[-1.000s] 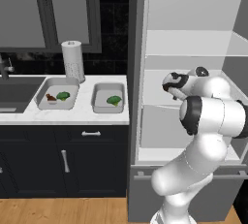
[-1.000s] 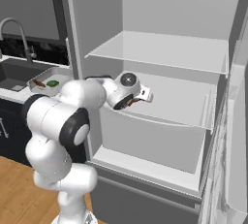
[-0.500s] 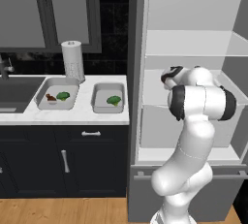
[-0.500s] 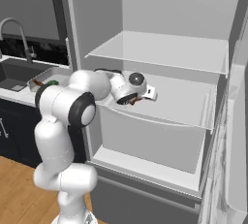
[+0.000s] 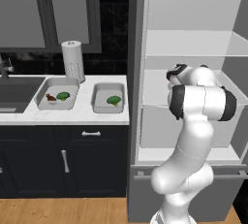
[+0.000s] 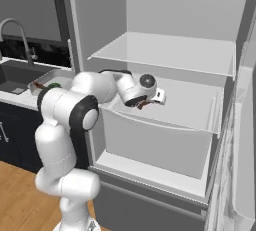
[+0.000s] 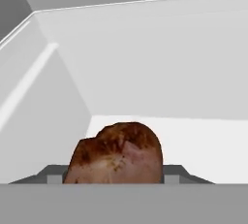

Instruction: Place one broccoli and one chicken drumstick in each tupperware on the nearby counter, to pack two identical lunches.

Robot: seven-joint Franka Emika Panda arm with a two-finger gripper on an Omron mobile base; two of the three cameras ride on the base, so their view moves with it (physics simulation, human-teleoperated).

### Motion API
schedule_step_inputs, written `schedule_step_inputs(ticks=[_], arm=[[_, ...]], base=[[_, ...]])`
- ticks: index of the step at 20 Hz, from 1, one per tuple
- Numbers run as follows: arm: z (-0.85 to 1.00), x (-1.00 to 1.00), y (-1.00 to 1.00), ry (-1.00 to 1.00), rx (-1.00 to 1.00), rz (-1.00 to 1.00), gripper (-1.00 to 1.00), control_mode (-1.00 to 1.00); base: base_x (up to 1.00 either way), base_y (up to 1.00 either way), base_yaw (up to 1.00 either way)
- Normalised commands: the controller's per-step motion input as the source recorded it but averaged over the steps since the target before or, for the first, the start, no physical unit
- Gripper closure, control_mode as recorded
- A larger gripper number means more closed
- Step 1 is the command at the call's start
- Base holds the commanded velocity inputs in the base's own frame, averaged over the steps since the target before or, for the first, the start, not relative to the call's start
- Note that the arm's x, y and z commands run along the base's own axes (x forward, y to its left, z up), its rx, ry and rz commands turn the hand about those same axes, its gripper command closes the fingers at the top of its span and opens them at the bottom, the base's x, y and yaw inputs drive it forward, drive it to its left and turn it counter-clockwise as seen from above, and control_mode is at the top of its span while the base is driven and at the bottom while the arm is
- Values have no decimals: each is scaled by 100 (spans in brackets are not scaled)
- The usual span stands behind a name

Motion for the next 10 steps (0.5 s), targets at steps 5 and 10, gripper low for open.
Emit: schedule_step_inputs(ticks=[5, 10], arm=[[38, -91, 7, -4, -1, 0, 100, -100], [100, -90, 10, 5, 0, 0, 100, -100]], base=[[0, 0, 0], [0, 0, 0]])
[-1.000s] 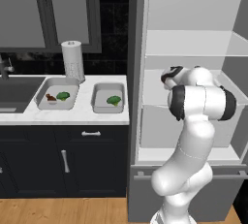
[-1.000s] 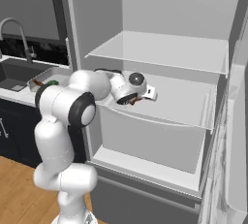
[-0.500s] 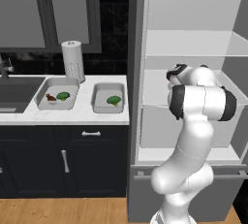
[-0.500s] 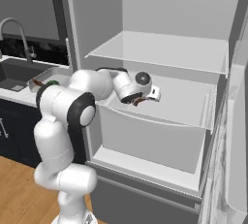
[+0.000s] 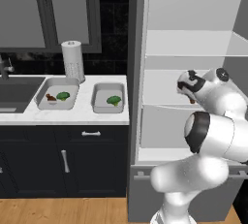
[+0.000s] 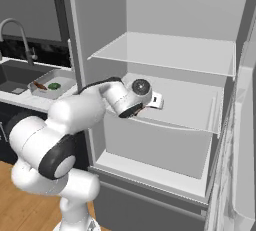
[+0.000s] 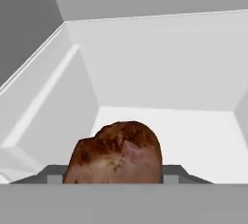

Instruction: Place one broccoli and one chicken drumstick in each tupperware on the nearby counter, to pack two identical lunches.

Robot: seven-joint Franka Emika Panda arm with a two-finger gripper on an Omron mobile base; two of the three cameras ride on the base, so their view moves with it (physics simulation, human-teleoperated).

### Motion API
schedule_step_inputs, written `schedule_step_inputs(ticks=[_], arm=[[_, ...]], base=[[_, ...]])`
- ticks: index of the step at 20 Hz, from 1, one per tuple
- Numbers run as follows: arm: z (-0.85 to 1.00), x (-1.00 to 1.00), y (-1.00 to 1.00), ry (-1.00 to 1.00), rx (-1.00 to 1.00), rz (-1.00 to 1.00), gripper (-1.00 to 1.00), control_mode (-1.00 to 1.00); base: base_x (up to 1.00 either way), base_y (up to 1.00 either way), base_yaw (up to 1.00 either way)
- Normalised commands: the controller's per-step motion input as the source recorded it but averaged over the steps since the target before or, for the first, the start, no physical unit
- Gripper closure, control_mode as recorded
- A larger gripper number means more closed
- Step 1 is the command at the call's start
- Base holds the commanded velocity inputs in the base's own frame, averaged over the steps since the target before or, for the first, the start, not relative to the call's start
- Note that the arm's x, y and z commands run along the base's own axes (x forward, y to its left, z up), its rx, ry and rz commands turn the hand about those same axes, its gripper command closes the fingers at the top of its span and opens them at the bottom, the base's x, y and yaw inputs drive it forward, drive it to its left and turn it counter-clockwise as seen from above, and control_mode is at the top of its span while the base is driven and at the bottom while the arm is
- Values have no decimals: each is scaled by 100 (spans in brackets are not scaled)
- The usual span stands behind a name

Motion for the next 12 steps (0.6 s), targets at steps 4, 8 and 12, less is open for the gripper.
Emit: schedule_step_inputs(ticks=[4, 8, 12], arm=[[92, -83, 14, 27, -1, 5, 100, -100], [38, -100, 39, 23, -7, 5, 100, -100], [15, -100, 42, 11, -5, 3, 100, -100]], base=[[0, 0, 0], [0, 0, 0], [0, 0, 0]])
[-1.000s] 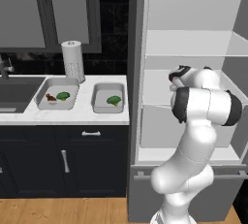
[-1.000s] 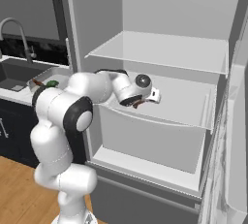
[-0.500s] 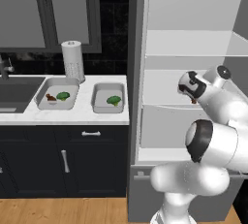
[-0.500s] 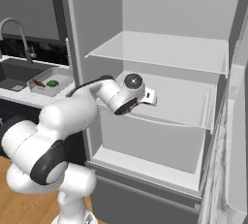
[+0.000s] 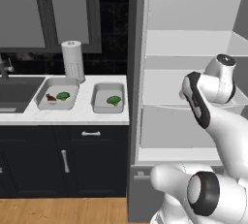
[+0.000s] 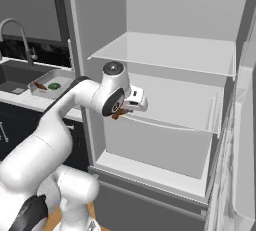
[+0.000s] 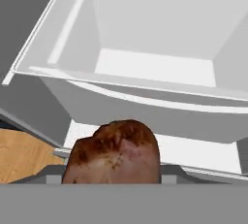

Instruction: Place one broccoli and one chicken drumstick in each tupperware on the nearby counter, to pack two identical lunches.

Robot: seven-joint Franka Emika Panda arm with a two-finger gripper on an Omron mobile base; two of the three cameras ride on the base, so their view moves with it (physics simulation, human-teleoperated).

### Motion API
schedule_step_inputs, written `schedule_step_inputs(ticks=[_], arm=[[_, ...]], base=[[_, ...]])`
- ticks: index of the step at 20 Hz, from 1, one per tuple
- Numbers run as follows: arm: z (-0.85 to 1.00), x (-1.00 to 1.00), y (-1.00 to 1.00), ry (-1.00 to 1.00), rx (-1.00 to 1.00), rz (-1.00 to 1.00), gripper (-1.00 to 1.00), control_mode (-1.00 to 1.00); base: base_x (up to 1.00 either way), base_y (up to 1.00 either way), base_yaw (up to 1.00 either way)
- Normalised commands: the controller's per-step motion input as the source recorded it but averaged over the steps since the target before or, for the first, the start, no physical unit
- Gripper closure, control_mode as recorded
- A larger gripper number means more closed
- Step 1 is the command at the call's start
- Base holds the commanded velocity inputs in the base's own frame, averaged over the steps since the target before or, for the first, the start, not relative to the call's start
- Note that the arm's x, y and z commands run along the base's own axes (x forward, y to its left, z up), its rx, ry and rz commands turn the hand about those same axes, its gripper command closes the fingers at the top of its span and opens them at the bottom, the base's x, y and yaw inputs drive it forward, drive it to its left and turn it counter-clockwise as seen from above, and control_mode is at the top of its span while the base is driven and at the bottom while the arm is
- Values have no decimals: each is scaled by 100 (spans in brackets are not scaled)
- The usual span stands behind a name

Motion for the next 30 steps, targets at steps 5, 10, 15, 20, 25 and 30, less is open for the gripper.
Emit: schedule_step_inputs(ticks=[5, 10, 15, 20, 25, 30], arm=[[29, -100, 28, -1, -1, 2, 100, -100], [81, -88, 31, -2, 0, 0, 100, -100], [77, -78, 26, -7, 0, -5, 100, -100], [39, -42, 3, -7, 0, -4, 100, 100], [0, 0, 0, 0, 0, 0, 100, 100], [0, 0, 0, 0, 0, 0, 100, 100]], base=[[0, 0, 0], [0, 0, 0], [0, 0, 0], [-12, 0, -1], [-11, 14, 0], [-11, 60, -1]])
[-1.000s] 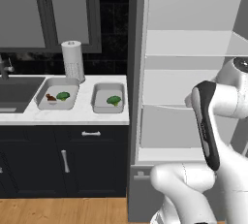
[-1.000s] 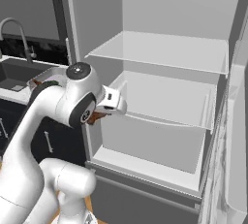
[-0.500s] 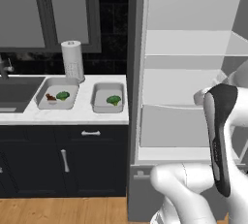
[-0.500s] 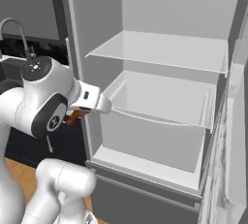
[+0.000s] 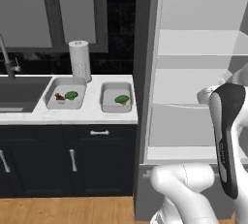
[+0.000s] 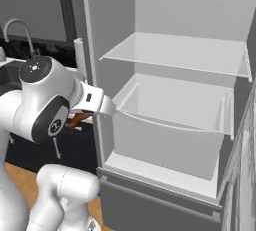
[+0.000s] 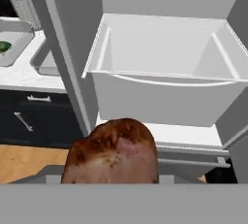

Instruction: Place one broccoli and one chicken drumstick in each tupperware on the nearby counter, to pack two identical lunches.

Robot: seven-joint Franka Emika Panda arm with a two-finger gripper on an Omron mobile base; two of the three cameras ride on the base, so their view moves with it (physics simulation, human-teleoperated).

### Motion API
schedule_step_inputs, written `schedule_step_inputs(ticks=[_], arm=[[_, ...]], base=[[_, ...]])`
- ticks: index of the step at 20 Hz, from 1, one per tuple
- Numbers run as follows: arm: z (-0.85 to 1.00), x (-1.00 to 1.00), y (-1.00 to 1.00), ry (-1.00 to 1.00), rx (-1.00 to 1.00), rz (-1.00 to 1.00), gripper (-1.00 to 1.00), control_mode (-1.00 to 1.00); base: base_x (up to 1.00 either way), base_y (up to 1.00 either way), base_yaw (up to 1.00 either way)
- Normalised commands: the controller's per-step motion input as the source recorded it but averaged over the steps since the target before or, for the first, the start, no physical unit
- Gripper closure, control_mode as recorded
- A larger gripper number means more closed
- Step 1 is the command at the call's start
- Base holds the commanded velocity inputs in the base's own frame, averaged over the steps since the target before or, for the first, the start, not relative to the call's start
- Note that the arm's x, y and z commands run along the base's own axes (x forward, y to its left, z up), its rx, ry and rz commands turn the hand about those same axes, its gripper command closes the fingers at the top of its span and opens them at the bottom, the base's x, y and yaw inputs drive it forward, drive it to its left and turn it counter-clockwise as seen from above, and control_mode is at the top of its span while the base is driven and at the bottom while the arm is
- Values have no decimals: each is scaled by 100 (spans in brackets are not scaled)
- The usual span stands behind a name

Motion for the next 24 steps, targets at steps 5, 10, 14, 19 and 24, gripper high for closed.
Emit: schedule_step_inputs(ticks=[5, 10, 14, 19, 24], arm=[[0, 0, 0, 0, 0, 0, 100, 100], [0, 0, 0, 0, 0, 0, 100, 100], [0, 0, 0, 0, 0, 0, 100, 100], [0, 0, 0, 0, 0, 0, 100, 100], [0, 0, 0, 0, 0, 0, 100, 100]], base=[[-2, 100, -12], [2, 100, -40], [3, 100, -49], [4, 83, -33], [70, -8, -4]])
